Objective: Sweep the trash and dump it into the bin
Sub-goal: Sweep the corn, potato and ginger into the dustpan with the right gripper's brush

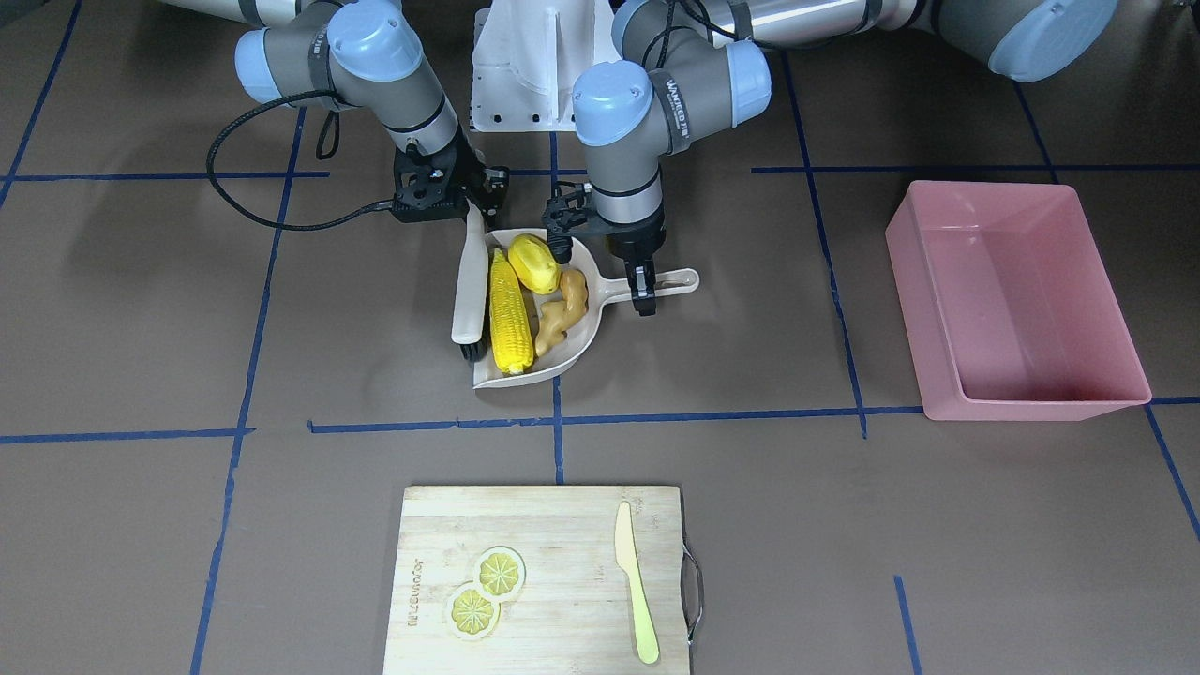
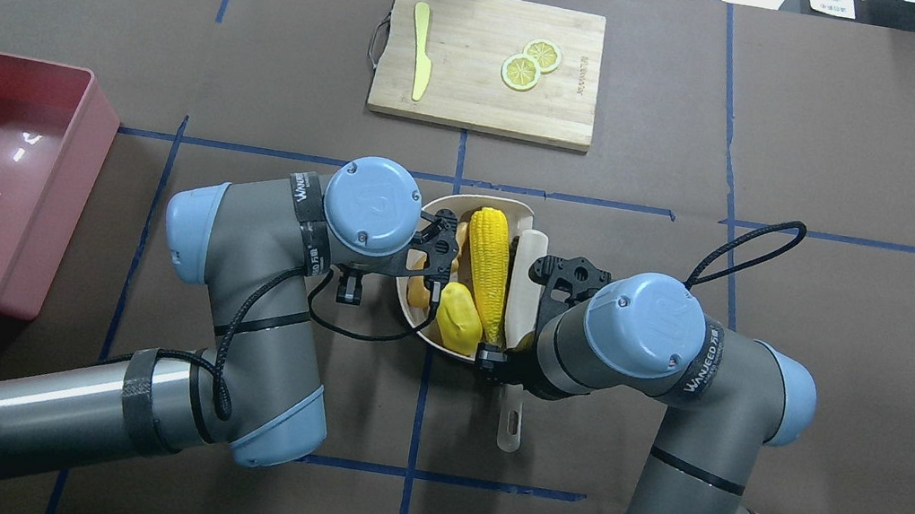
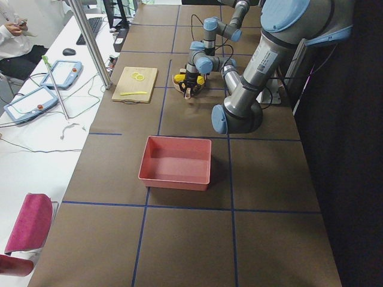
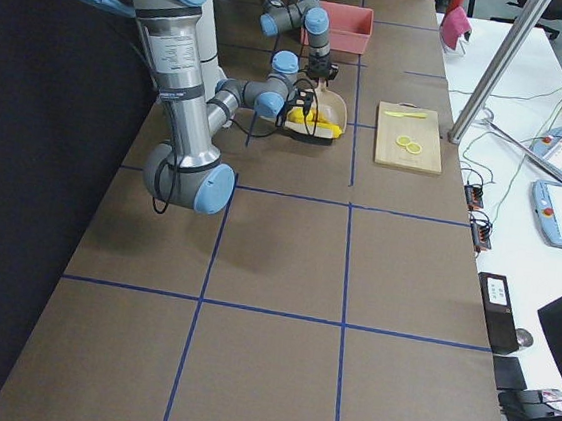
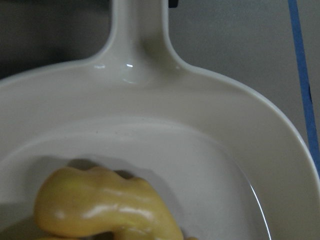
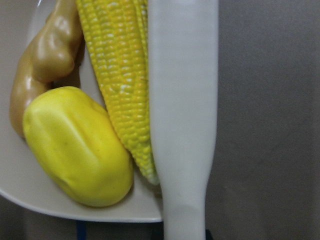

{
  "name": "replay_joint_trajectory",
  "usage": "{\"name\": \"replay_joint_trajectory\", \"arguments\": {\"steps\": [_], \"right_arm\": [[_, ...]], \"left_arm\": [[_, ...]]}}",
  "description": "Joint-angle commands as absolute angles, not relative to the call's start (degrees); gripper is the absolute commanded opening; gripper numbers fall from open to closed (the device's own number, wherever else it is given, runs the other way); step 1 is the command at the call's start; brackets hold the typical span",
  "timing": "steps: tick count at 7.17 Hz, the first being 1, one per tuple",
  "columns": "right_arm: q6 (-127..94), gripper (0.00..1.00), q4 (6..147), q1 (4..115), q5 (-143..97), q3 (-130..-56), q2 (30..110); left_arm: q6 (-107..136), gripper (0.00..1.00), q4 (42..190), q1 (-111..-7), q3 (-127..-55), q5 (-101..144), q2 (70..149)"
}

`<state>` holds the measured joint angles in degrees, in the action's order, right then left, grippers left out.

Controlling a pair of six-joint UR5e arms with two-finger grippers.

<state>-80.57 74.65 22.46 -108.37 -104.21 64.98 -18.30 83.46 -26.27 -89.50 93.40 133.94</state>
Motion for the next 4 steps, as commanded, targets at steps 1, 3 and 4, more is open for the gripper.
{"name": "replay_joint_trajectory", "arguments": {"steps": [1, 3, 4], "right_arm": [[-80.5, 0.01, 74.7, 23.2, -108.8, -105.6, 64.8], [-80.3, 0.01, 83.3, 28.4, -113.9, -115.3, 67.6], [-80.2, 0.01, 86.9, 30.6, -115.6, -118.0, 67.8]], "left_arm": [[-17.3, 0.25, 87.9, -26.3, -89.0, 93.4, 133.8], [-16.9, 0.25, 95.2, -26.5, -89.8, 93.9, 130.8], [-15.6, 0.25, 95.3, -26.5, -90.7, 93.9, 130.8]]}}
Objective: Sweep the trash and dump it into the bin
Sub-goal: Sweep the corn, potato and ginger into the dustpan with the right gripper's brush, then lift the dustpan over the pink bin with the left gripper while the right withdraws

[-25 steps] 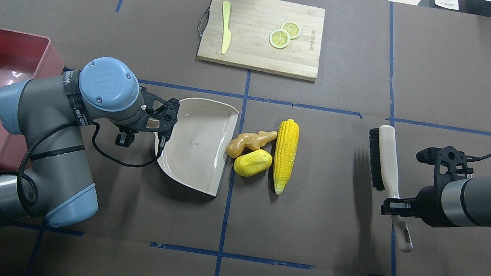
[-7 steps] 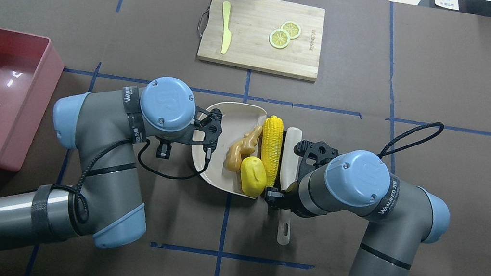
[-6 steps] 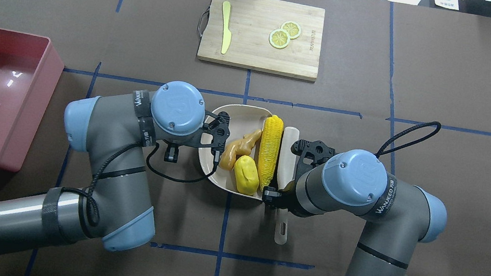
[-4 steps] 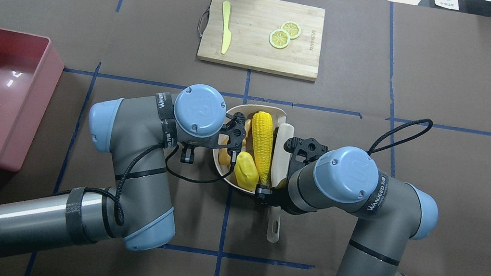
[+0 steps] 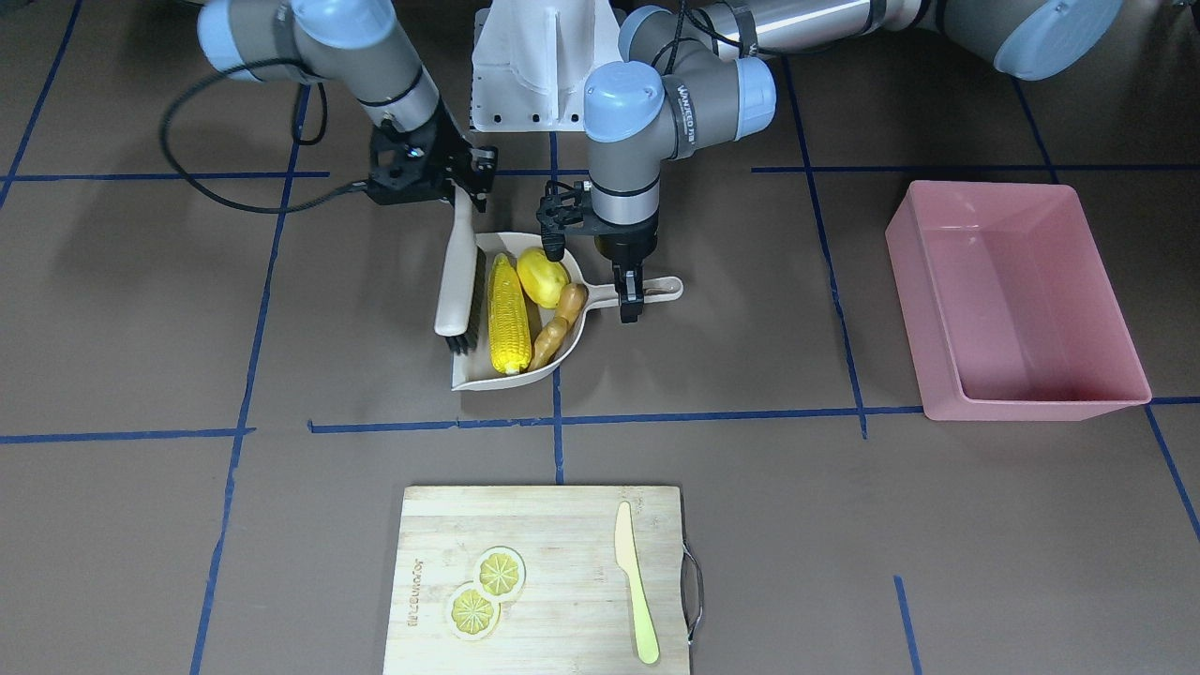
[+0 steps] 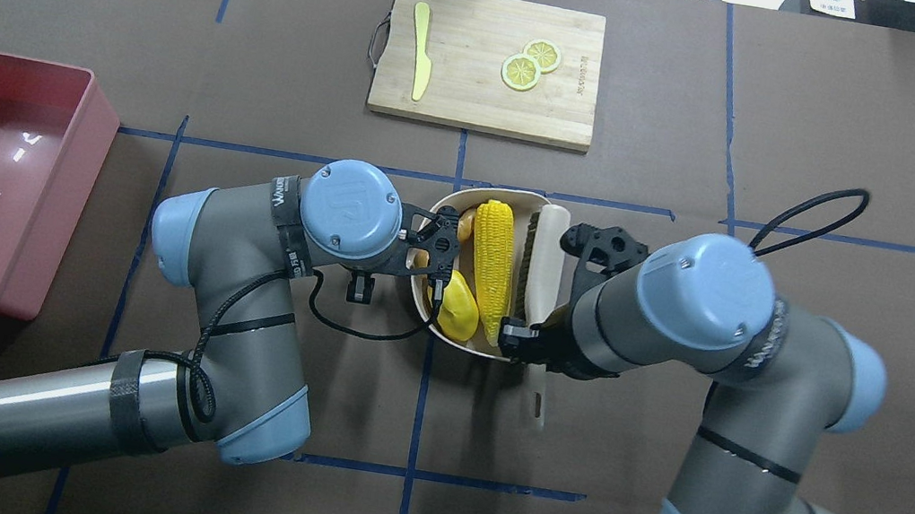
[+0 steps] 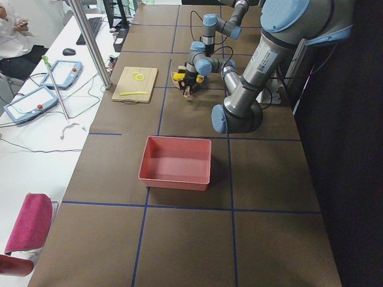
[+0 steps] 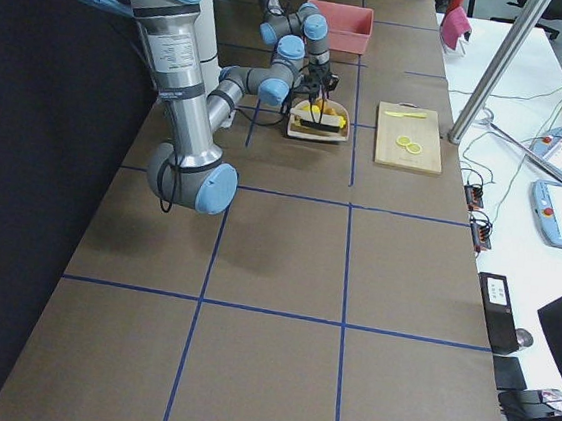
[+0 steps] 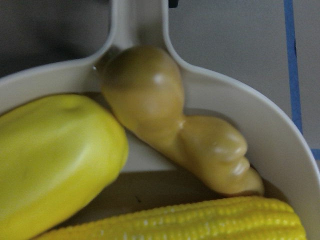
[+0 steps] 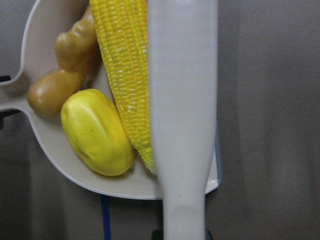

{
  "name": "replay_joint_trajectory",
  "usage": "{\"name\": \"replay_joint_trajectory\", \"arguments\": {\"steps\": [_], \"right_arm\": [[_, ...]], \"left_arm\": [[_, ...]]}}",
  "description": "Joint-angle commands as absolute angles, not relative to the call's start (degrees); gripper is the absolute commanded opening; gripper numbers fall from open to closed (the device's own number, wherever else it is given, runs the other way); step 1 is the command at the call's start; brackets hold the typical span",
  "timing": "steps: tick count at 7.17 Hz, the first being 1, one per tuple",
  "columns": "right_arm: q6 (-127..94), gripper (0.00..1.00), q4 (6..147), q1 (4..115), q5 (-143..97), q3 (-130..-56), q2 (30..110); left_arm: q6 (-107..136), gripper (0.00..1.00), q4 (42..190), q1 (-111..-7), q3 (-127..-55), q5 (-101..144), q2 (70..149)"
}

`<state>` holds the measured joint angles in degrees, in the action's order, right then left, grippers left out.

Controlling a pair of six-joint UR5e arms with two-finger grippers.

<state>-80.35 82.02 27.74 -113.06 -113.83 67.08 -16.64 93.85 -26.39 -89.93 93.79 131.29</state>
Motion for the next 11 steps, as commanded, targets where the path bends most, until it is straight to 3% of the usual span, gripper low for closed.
{"name": "replay_joint_trajectory", "arguments": {"steps": [1, 4, 7, 11], "right_arm": [[-80.2, 0.01, 88.3, 32.2, -116.0, -120.0, 68.3], [-78.3, 0.01, 90.4, 40.2, -120.4, -125.8, 75.4], [-63.5, 0.01, 90.1, 47.4, -123.4, -128.2, 86.1], [-57.9, 0.01, 89.7, 48.5, -123.0, -126.2, 87.8]], "left_arm": [[-15.3, 0.25, 95.2, -26.7, -91.8, 93.9, 130.8], [-15.1, 0.25, 94.7, -32.4, -98.0, 100.6, 129.1], [-15.6, 0.25, 95.1, -40.3, -108.4, 108.2, 120.5], [-24.2, 0.21, 95.3, -54.0, -114.4, 119.1, 108.9]]}}
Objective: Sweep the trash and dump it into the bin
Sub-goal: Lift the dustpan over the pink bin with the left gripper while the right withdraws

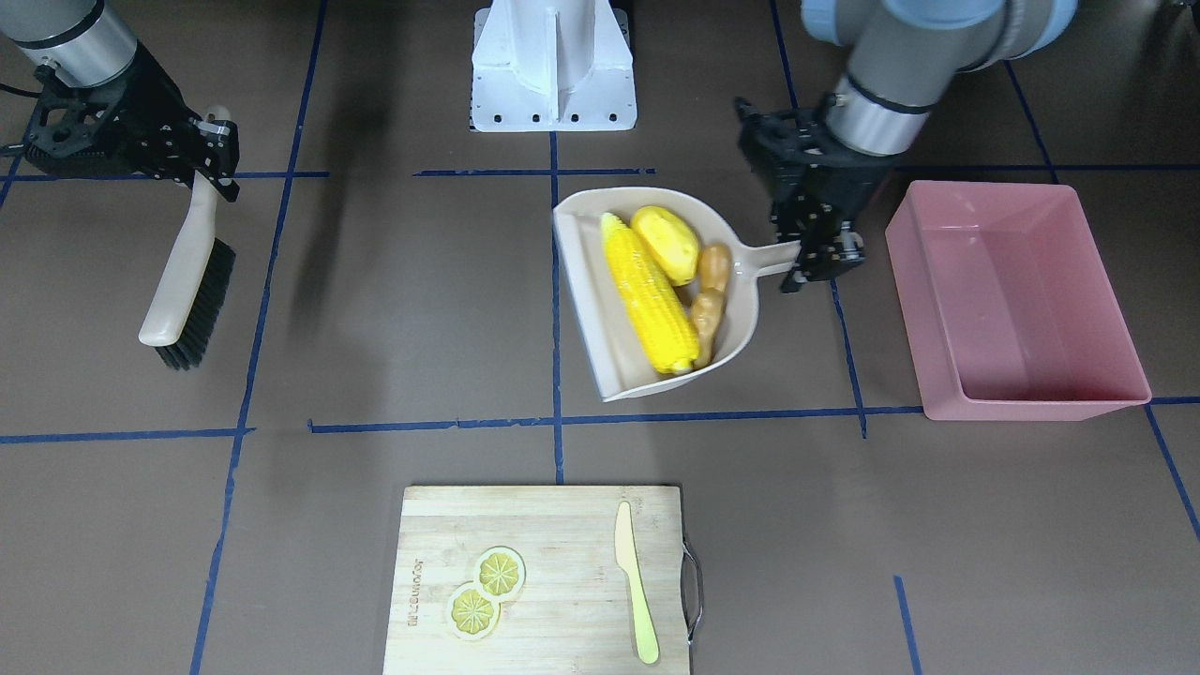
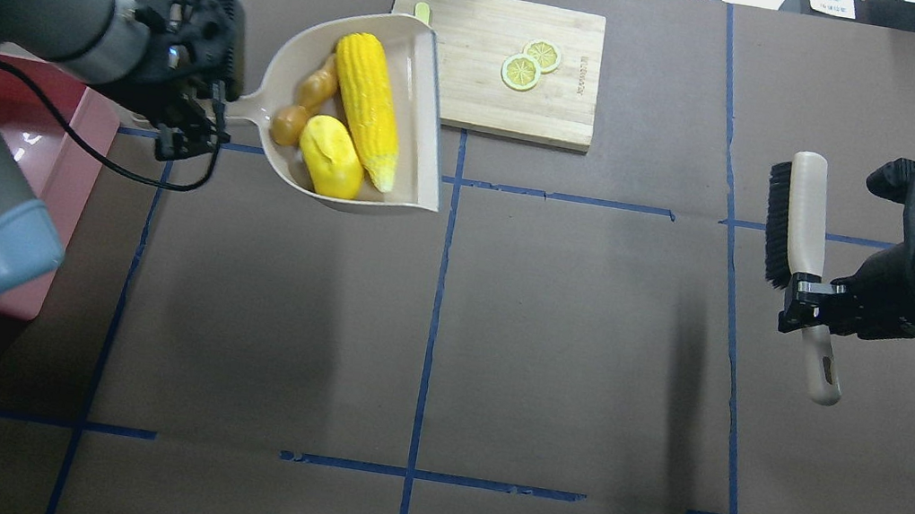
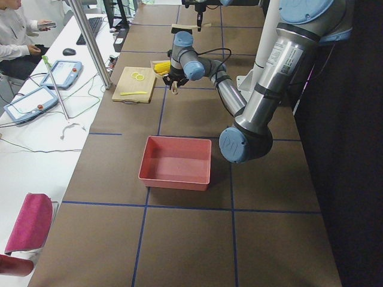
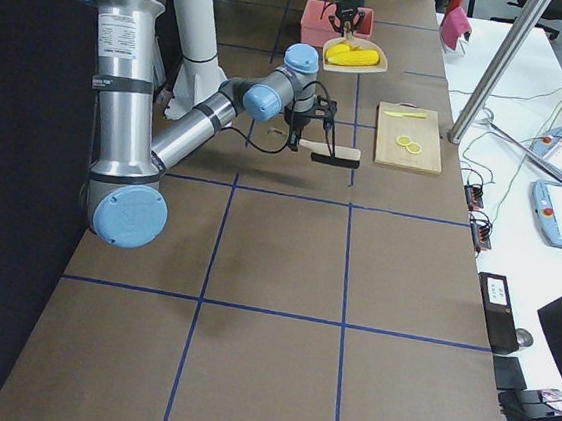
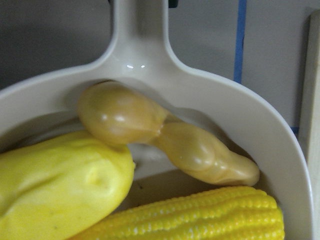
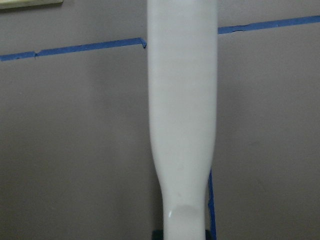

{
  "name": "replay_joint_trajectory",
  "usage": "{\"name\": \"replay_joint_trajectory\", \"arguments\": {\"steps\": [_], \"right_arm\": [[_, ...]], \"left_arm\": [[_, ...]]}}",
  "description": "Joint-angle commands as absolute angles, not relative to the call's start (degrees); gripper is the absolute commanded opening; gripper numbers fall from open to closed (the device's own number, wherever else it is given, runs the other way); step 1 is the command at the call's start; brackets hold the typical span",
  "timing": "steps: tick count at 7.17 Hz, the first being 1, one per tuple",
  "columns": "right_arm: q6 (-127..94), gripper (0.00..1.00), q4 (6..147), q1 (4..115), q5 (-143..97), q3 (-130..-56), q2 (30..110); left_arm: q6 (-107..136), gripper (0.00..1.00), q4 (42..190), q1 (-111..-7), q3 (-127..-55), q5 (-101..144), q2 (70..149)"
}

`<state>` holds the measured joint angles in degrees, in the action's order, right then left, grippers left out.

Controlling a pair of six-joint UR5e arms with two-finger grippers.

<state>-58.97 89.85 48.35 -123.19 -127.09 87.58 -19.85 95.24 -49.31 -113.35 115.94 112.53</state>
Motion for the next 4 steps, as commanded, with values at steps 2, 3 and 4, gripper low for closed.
{"name": "replay_joint_trajectory", "arguments": {"steps": [2, 3, 4], "right_arm": [[-57.4, 0.01, 89.7, 48.5, -122.9, -125.6, 87.8], [-57.3, 0.01, 89.6, 48.5, -122.9, -125.2, 87.8], [-57.3, 0.01, 89.6, 48.5, -122.8, -125.0, 87.7]], "left_arm": [[-32.3, 0.21, 95.3, -63.1, -114.1, 125.4, 103.9], [-38.2, 0.21, 95.3, -67.2, -113.6, 125.9, 101.0], [-41.5, 0.2, 95.3, -70.5, -112.5, 127.7, 98.9]]}}
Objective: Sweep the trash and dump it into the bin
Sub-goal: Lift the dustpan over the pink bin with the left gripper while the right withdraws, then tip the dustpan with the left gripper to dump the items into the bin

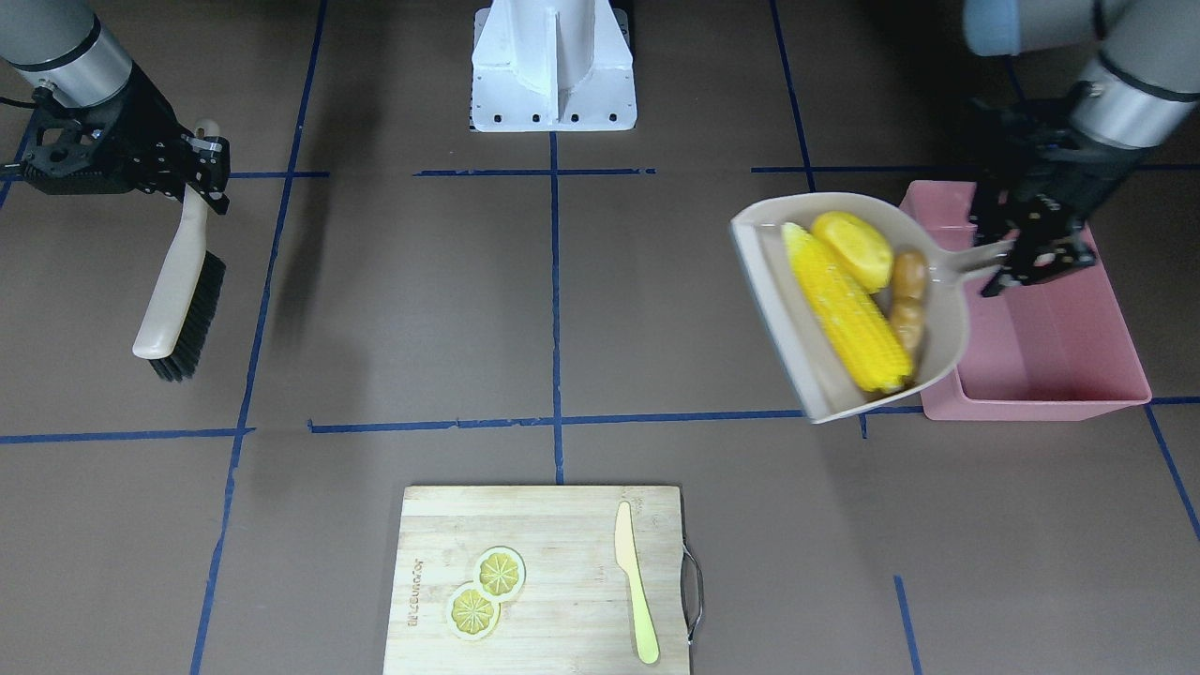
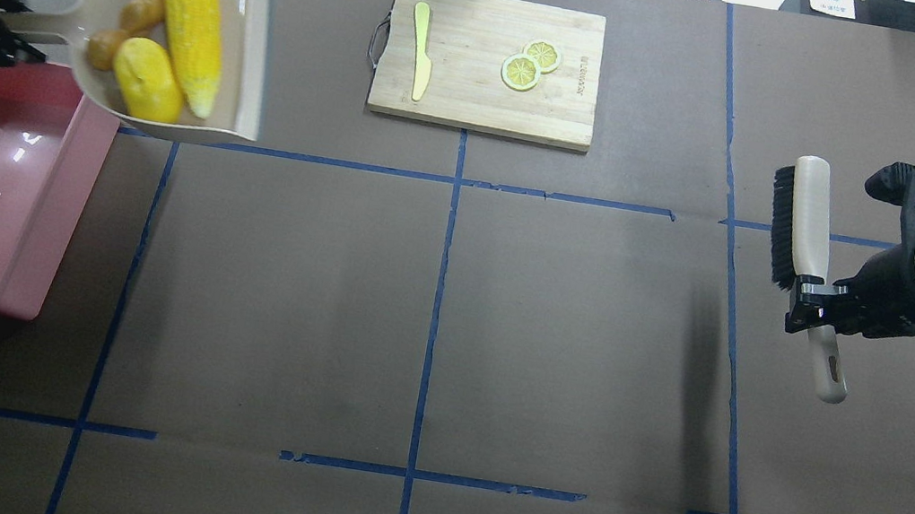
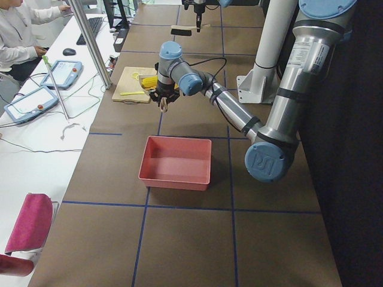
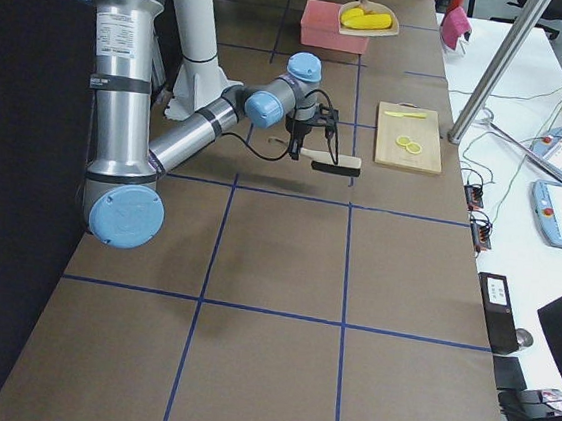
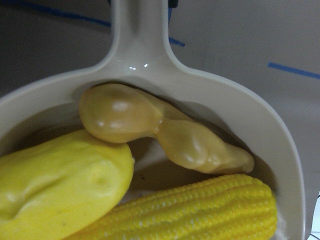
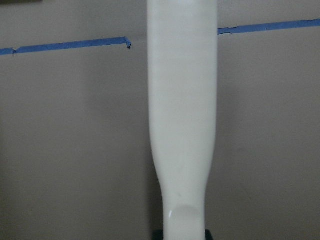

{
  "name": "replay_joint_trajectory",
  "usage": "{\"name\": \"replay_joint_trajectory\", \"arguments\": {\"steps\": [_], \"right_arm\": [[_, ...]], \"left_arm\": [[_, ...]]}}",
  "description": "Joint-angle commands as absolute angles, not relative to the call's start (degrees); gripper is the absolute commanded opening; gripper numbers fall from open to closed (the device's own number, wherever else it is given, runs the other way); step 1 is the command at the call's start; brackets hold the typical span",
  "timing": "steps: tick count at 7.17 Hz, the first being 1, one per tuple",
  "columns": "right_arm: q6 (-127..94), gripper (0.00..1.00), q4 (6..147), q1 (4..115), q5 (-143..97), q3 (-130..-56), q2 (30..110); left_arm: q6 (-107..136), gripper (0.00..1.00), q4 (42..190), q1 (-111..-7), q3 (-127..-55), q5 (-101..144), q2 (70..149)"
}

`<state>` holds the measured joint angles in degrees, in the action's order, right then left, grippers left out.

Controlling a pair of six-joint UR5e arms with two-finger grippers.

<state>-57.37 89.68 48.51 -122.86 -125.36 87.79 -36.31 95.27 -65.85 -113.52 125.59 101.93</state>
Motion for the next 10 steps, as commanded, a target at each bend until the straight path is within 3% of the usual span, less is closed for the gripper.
{"name": "replay_joint_trajectory", "arguments": {"steps": [1, 5, 10], "right_arm": [[-57.4, 0.01, 89.6, 48.5, -122.8, -125.1, 87.7], [-57.6, 0.01, 89.6, 48.3, -122.7, -125.2, 87.5], [-57.6, 0.01, 89.6, 48.3, -122.7, -124.5, 87.9]], "left_arm": [[-44.5, 0.2, 95.4, -74.3, -110.8, 132.1, 96.8], [-60.9, 0.19, 104.0, -85.1, -96.3, 136.2, 93.4], [-85.1, 0.19, 103.5, -85.3, -98.8, 114.4, 93.9]]}}
